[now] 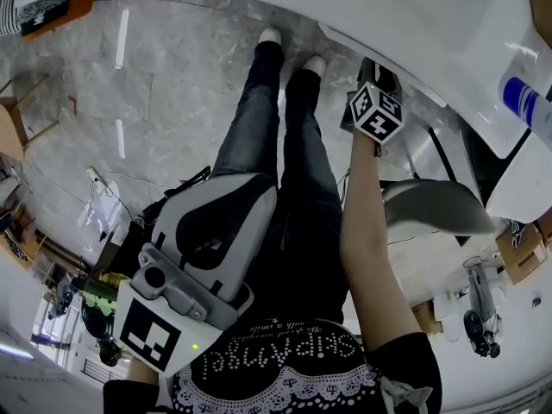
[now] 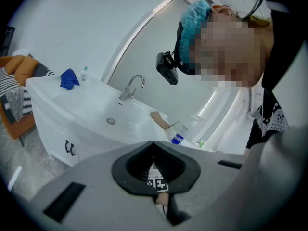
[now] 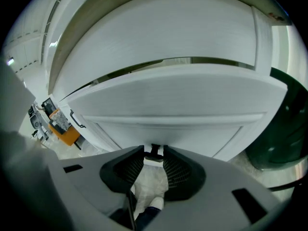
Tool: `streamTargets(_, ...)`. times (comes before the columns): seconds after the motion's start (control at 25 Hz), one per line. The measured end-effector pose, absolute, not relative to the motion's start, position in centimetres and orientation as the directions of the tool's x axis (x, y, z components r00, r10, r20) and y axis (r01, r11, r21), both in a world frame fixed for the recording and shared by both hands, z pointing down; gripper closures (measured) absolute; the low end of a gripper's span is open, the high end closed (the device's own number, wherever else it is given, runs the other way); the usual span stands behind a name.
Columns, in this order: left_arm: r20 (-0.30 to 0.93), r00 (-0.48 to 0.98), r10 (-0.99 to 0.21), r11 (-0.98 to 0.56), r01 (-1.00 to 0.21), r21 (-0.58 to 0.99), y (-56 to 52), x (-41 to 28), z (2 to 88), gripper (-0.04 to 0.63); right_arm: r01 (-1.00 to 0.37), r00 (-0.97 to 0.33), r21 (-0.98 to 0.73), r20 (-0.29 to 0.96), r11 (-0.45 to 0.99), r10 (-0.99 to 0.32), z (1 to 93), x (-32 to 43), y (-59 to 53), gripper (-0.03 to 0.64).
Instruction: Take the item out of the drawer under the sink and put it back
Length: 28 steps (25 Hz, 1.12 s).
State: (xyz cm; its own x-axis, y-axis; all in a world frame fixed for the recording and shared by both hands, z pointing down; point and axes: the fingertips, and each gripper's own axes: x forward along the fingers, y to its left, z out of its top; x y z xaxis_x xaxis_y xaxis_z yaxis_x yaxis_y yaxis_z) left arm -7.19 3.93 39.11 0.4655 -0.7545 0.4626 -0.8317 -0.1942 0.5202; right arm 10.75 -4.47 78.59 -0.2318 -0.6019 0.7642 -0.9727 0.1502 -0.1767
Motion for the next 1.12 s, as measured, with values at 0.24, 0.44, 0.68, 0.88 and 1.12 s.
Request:
streamTargets(0.24,0.46,0.486,-0.743,-0.218,-0.825,0.521,3.7,-6.5,39.2,0.591,-0.971,-0.239,-0.186,0.777,0.151,-0.582,78.8,10.7,-1.8,0.482)
streamTargets(0.44,0.46,0.505,-0.73,-0.238,-0.819,0.522,3.4,-6.0,39.3,0.591,-0.967,-0.255,-0.194,0.781,0.167,-0.571,78.8,10.6,0.4,0.483)
streamTargets(0.68,0.464,0.529,-0.711,-0.261,-0.811,0.524,3.0,-5.1,39.6,0.591,-0.962,-0.271,-0.204,0.774,0.18,-0.573,78.8,10.5,0.6,0.486)
streamTargets(0.88,0.475,0.548,-0.689,-0.281,-0.806,0.521,2.9,-4.6,39.9,0.591,-0.962,-0.273,-0.204,0.762,0.182,-0.587,78.6,10.4,0.8,0.489)
streamTargets(1.12,0.479,0.576,-0.663,-0.309,-0.793,0.525,2.5,-3.7,40.2,0.591,-0.96,-0.279,-0.198,0.747,0.199,-0.603,78.4,10.4,1.1,0.491)
